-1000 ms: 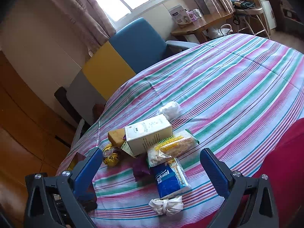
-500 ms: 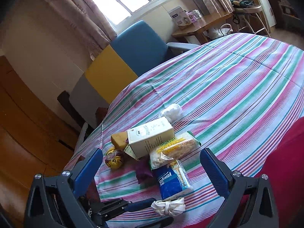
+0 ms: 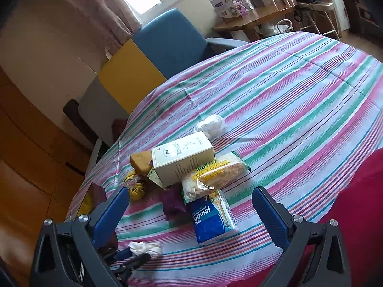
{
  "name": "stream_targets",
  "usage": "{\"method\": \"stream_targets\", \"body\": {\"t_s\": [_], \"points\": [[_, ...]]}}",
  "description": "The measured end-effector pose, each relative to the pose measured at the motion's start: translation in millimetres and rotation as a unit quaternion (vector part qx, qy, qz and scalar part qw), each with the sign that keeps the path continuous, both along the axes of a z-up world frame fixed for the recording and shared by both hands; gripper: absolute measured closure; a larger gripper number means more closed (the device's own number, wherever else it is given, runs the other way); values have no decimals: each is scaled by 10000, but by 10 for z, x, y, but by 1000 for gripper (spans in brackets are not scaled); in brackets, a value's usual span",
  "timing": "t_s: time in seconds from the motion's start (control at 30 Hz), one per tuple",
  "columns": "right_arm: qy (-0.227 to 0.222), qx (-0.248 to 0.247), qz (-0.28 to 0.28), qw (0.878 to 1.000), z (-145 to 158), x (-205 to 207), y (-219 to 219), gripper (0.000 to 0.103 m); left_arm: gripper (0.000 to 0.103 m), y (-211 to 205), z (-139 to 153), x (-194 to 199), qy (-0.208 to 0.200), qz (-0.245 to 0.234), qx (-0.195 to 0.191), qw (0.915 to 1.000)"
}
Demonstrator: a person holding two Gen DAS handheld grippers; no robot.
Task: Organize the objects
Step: 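Grasp the blue Tempo tissue pack with the right gripper while the left gripper holds the socks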
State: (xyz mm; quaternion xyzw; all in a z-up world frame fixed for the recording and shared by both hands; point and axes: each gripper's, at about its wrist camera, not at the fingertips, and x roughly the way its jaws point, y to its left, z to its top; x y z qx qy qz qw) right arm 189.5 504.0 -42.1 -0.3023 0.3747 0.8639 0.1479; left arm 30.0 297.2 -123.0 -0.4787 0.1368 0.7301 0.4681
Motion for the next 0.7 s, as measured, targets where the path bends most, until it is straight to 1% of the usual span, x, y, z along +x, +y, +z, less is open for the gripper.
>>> {"method": "stream_targets", "body": {"t_s": [0.03,0.07,0.1,0.2,0.3,0.4,0.47,0.5,0.53,0.57,0.67,0.7], "points": [[-113,-25,36,9999,-20,-32,0,0,70,-42,-50,-33,-73,80,-7,9999],[-208,-37,56,9998,-33,-56,-2,0,71,-108,-91,-71,-195,133,159,9996],[-315,-48,72,9995,-50,-80,-5,0,72,-135,-112,-61,-209,149,254,9993],[-781,-70,147,9968,-114,-188,-24,0,72,-139,-140,-48,-141,130,299,9994],[-1384,-86,314,9898,-212,-332,-56,0,72,-131,-161,-46,-100,115,345,9993],[-1661,-271,490,9845,-322,-431,-99,0,72,-150,-148,-78,-135,155,394,9990],[-1941,-455,665,9777,-432,-529,-172,0,72,-215,-128,-75,-137,150,395,9990],[-2174,-445,726,9724,-477,-575,-213,0,73,-218,-124,-73,-138,143,392,9990],[-2460,-358,734,9658,-526,-631,-253,0,73,-217,-124,-73,-134,134,391,9991],[-2643,-256,727,9614,-556,-668,-280,0,73,-224,-124,-73,-131,127,394,9991],[-2956,144,707,9526,-590,-786,-312,0,73,-248,-135,-84,-181,138,470,9986],[-3020,204,681,9507,-606,-808,-310,0,73,-265,-135,-89,-212,148,500,9984]]}}
